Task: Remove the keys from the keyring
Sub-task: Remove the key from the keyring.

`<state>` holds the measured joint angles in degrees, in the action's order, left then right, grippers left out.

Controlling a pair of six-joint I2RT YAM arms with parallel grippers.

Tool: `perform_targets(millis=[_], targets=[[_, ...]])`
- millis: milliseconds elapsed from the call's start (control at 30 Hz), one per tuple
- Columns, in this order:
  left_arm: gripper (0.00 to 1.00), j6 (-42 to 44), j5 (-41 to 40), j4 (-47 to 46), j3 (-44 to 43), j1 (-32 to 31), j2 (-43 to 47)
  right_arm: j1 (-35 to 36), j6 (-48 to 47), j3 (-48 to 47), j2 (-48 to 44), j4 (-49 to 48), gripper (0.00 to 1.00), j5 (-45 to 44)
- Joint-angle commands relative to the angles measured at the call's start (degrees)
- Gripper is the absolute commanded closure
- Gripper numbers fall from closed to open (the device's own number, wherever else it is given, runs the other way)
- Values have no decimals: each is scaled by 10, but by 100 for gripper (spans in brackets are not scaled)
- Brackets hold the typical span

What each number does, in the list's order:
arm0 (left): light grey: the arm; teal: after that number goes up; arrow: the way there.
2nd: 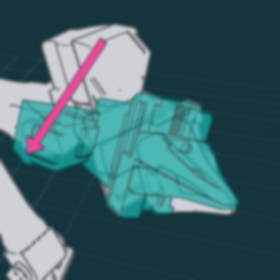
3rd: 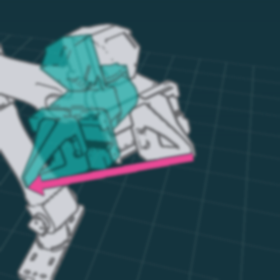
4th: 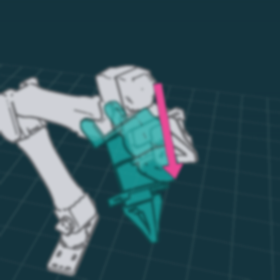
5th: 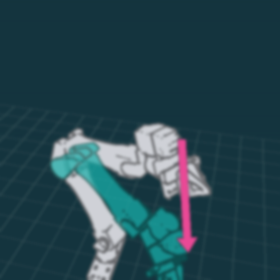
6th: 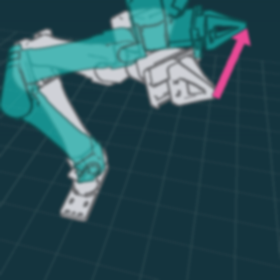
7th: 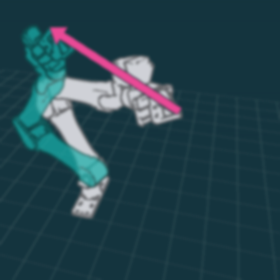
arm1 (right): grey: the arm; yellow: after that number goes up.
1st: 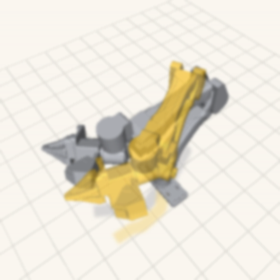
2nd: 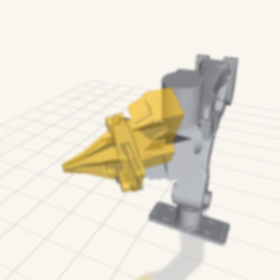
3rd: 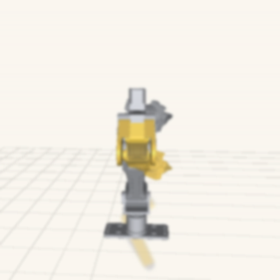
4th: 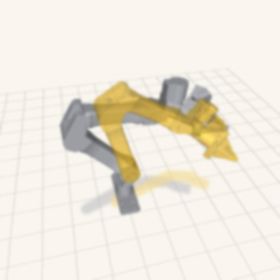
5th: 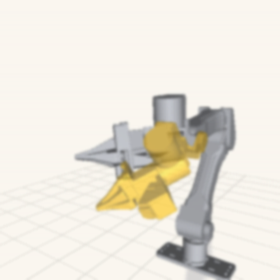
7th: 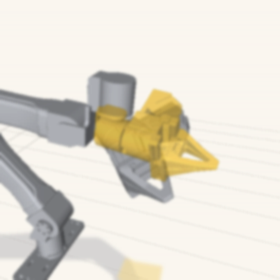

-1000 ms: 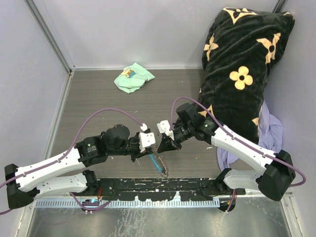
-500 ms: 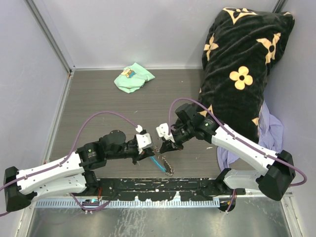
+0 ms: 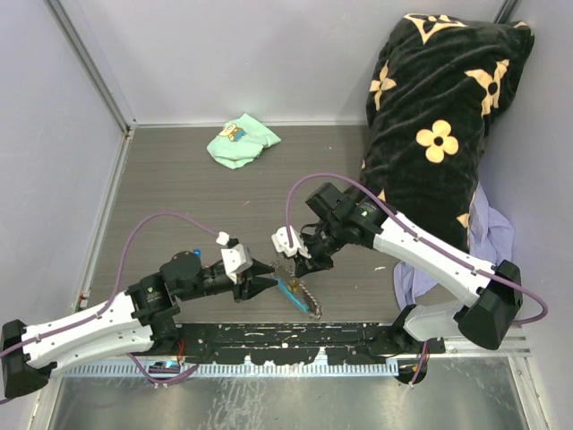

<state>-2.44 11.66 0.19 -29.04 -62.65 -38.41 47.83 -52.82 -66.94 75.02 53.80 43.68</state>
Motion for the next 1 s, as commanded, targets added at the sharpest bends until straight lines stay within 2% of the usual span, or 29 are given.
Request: perform_targets(millis=[0, 67, 233, 500, 967], targets=[[68, -30, -15, -177, 63, -2, 48, 2, -21, -74, 6, 56, 99, -11], [70, -37, -17, -249, 87, -6, 45, 2, -17, -100, 18, 75, 99, -16], [69, -15, -52, -319, 93, -38, -14, 3, -2, -146, 47, 113, 99, -32], [69, 38, -121, -382, 95, -63, -75, 3, 7, -166, 41, 128, 99, -105], [70, 21, -154, -468, 98, -67, -153, 0, 1, -185, 51, 142, 99, -95]])
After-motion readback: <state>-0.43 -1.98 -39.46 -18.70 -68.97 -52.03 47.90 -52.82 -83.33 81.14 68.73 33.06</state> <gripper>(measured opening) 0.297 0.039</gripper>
